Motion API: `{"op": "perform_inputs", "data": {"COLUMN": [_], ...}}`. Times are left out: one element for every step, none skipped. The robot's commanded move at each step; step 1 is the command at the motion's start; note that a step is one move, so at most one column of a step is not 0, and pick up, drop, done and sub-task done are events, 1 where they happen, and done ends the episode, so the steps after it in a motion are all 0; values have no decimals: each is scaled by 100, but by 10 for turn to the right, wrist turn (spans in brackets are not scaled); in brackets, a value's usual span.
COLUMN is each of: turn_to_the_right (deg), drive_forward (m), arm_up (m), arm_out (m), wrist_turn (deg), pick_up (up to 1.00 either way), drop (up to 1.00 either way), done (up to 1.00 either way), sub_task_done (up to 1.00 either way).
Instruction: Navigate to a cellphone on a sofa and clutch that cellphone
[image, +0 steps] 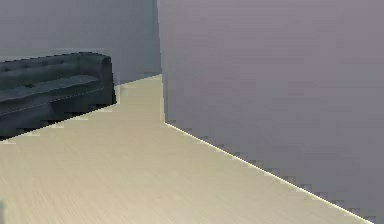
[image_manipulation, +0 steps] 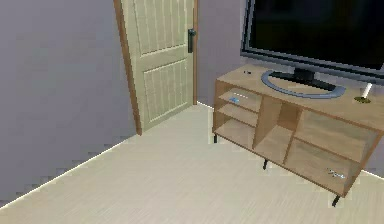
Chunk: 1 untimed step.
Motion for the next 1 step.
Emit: {"op": "perform_inputs", "data": {"turn_to_the_right": [-90], "drive_forward": [0], "arm_up": [0], "arm_out": [0], "wrist_turn": [0], "pick_up": [0], "drop": [0], "done": [0], "sub_task_done": [0]}}
